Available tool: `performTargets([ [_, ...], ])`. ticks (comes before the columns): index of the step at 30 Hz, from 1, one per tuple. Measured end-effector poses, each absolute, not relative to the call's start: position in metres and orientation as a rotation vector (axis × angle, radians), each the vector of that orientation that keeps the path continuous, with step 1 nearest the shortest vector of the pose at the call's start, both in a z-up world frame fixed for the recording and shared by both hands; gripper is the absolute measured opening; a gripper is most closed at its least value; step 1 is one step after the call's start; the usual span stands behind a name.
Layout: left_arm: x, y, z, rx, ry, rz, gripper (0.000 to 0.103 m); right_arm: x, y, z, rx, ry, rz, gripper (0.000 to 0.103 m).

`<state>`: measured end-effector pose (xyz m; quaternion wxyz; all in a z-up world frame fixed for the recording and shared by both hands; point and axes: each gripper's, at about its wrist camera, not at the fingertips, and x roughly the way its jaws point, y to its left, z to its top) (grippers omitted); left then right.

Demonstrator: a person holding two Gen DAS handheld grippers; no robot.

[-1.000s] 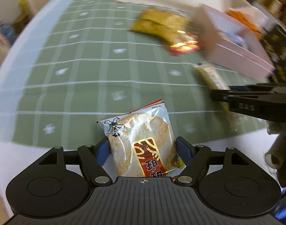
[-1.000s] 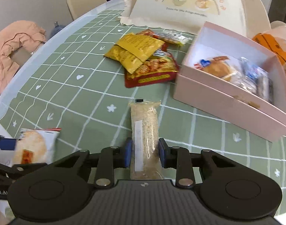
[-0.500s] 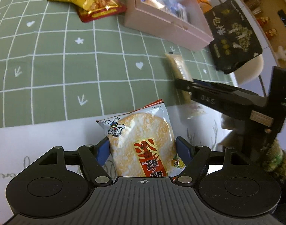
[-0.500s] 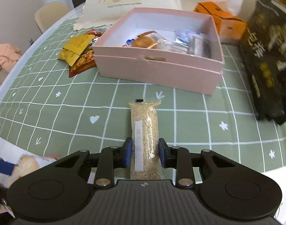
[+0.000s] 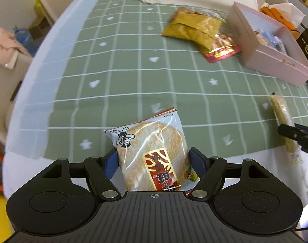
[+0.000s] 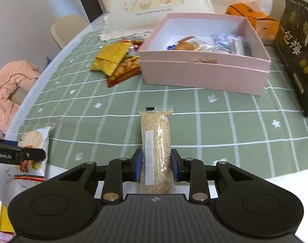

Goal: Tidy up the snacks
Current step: 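Carry both snacks over the pink box and open both grippers to drop them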

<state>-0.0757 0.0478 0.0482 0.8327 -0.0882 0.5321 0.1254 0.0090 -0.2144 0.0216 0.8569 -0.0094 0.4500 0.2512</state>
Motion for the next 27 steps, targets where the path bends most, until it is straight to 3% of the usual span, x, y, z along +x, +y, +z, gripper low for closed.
performTargets([
  [10,-0.161,0.108,0.075,-0.284,1.020,0.327,0.078,-0.027,-0.166,0.057,-0.076,0.909,0.547,0.029],
  [17,-0.215,0.077,0.075,-0.367,1.056,0.177,0.078,-0.041,-0.158,0.067,-0.145,0.869,0.483,0.029],
  [27,-0.130,0.013,0.143,-0.309,0.864,-0.168,0.078,-0.039,-0.225,0.100,-0.106,0.817,0.354,0.029],
])
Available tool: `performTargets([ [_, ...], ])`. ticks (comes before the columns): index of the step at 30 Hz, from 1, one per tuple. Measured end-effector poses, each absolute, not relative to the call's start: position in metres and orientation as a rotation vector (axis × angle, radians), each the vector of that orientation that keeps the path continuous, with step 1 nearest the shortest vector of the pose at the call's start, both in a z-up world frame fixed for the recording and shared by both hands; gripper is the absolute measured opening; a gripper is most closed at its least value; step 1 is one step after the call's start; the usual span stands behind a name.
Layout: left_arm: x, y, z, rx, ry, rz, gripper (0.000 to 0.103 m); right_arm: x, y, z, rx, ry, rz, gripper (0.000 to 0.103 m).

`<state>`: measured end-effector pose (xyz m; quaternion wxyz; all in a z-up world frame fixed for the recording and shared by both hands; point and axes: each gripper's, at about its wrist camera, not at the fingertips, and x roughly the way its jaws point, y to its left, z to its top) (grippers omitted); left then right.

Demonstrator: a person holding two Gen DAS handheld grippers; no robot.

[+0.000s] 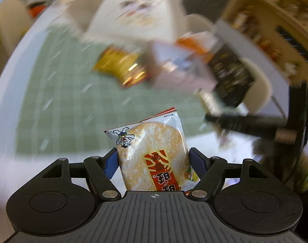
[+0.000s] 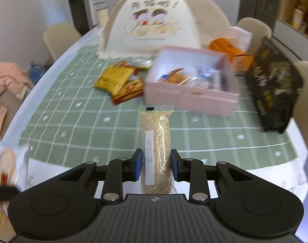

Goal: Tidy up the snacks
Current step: 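Carry both snacks over the pink box and open both grippers to drop them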

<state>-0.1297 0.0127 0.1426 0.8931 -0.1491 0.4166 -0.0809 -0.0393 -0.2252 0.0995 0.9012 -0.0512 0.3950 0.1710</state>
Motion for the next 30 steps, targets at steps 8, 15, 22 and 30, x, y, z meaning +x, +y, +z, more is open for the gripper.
performTargets([
  [8,0.030,-0.034,0.205,-0.237,0.699,-0.277,0.079,-0.002,-0.270,0.107,-0.055,0.774,0.339,0.029],
  [15,0.164,-0.057,0.175,-0.271,0.803,-0.296,0.078,0.035,-0.283,0.092,-0.024,0.813,0.306,0.029],
  [22,0.201,-0.032,0.151,-0.432,0.860,-0.412,0.079,0.085,-0.283,0.110,0.017,0.811,0.269,0.029],
  [30,0.259,-0.031,0.103,-0.351,0.979,-0.544,0.078,0.158,-0.252,0.133,0.076,0.765,0.183,0.050],
])
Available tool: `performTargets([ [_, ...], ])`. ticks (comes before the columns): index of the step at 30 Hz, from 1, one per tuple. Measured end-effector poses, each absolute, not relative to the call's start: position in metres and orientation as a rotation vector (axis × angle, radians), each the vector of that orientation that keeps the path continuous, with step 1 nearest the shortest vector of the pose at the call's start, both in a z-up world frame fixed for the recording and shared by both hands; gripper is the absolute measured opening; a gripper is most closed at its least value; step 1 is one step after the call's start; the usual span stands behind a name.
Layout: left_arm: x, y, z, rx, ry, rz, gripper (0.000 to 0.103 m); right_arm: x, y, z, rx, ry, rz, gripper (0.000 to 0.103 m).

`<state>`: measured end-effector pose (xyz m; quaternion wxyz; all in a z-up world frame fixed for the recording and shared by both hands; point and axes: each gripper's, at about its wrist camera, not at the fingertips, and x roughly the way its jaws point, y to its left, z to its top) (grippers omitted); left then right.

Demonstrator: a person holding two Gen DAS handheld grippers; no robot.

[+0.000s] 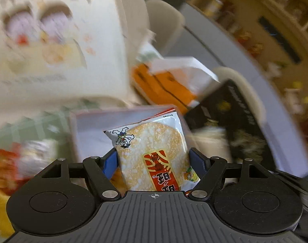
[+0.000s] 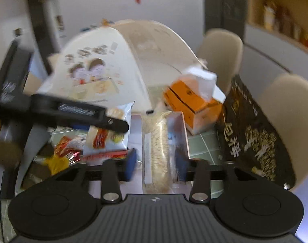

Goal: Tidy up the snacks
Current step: 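Carry both snacks over the pink box and open both grippers to drop them, then grasp the yellow bag with the left gripper while the right grasps the red egg-yolk pouch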

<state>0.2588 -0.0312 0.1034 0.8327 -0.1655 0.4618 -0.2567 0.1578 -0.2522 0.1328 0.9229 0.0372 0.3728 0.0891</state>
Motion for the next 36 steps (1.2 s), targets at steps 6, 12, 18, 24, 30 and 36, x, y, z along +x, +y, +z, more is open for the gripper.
performTargets([
  [6,0.267,-0.035,0.084,-0.125,0.982,-0.504,0.078,0.164,-0.232,0.105,0.047,0.822,0.130,0.051],
  [12,0.265,-0.034,0.079,-0.150,0.954,-0.546,0.075,0.126,-0.218,0.082,0.025,0.832,0.072,0.051],
  [18,0.284,0.061,0.090,-0.399,0.801,-0.330,0.074,0.090,-0.203,0.060,-0.010,0.884,0.107,0.052],
  [24,0.304,0.062,0.038,-0.156,1.027,-0.324,0.055,0.088,-0.159,0.038,0.004,0.946,0.260,0.052],
  [30,0.249,0.073,0.039,-0.009,1.015,-0.389,0.029,0.112,-0.117,0.036,-0.019,0.905,0.360,0.063],
  [36,0.177,0.127,0.042,-0.076,1.039,-0.301,0.026,0.128,-0.074,0.013,-0.006,0.927,0.408,0.066],
])
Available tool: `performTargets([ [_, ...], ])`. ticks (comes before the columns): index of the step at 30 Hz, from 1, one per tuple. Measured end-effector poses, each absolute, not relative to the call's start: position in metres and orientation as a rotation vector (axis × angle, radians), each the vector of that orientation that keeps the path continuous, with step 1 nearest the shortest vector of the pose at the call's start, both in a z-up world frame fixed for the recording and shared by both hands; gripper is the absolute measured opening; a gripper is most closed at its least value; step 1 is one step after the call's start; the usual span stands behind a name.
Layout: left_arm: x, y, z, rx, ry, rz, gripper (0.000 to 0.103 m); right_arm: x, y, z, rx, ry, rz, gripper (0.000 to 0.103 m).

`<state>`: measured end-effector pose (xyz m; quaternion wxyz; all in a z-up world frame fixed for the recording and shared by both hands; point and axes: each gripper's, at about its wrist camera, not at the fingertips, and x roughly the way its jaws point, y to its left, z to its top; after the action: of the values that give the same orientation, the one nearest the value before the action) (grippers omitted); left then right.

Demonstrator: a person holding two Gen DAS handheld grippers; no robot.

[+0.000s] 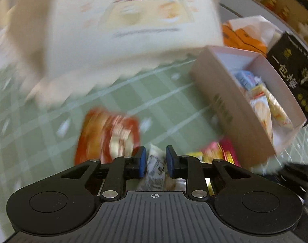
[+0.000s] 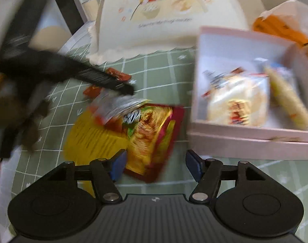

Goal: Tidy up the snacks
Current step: 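Grasp the yellow bag with the left gripper while the right grasps the red egg-yolk pouch, then lift the yellow bag with the left gripper while the right lifts the red pouch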

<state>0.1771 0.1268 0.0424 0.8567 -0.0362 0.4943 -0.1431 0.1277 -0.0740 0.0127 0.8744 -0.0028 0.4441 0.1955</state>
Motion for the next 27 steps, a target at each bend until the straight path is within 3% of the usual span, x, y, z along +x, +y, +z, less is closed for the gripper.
performTargets([
  [8,0.100,0.228,0.053,-0.344,0.977,-0.047,0.027,0.109,-0.018,0.026,-0.199,0.980,0.706,0.058],
  [11,0.074,0.253,0.066,-0.439,0.901,0.059,0.027,0.117,-0.011,0.051,-0.236,0.895,0.738,0.062],
  [12,0.068,0.258,0.069,-0.456,0.886,0.088,0.027,0.124,-0.007,0.057,-0.256,0.859,0.729,0.068],
  [13,0.061,0.260,0.070,-0.472,0.875,0.111,0.027,0.135,-0.001,0.060,-0.275,0.819,0.710,0.075],
  [17,0.033,0.254,0.071,-0.481,0.906,0.056,0.027,0.180,0.033,0.051,-0.333,0.733,0.640,0.076],
  [22,0.004,0.239,0.055,-0.510,0.957,0.039,0.027,0.235,0.070,0.018,-0.301,0.845,0.668,0.075],
  [27,-0.024,0.225,0.046,-0.552,0.950,0.021,0.027,0.219,0.062,0.015,-0.285,0.931,0.684,0.072],
])
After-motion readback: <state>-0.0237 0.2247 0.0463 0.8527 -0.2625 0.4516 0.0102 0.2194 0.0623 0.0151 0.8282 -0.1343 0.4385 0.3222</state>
